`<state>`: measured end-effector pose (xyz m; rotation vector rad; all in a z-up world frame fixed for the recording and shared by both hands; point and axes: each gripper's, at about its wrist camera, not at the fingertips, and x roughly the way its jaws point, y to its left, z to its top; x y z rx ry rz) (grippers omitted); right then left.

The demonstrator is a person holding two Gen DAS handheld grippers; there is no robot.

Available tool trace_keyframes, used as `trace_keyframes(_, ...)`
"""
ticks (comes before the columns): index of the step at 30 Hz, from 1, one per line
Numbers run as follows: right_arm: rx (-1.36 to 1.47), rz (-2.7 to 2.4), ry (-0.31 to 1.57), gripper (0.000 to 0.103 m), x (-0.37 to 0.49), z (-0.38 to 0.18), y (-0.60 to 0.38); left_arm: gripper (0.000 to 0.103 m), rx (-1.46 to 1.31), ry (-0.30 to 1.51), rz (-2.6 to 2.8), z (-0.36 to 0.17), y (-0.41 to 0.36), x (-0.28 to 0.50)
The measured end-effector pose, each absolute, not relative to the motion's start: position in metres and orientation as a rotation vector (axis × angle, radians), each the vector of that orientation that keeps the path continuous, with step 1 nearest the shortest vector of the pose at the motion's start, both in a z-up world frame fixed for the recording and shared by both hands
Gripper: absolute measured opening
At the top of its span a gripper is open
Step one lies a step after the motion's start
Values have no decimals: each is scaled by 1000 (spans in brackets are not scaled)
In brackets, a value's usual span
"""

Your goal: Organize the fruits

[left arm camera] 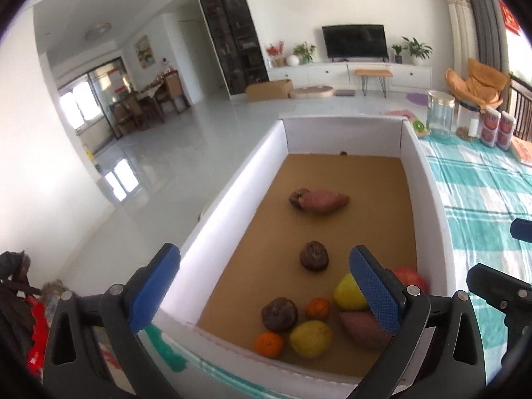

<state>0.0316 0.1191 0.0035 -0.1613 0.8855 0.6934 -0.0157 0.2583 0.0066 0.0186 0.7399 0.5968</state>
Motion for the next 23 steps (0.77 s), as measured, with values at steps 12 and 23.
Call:
trace_keyframes(12,-261,694,894,101,7,-5,145,102,-71,794,603,0,275,-33)
trace_keyframes(23,-258,701,899,101,3,-3,154,102,-117,802,575,-3,282,-38)
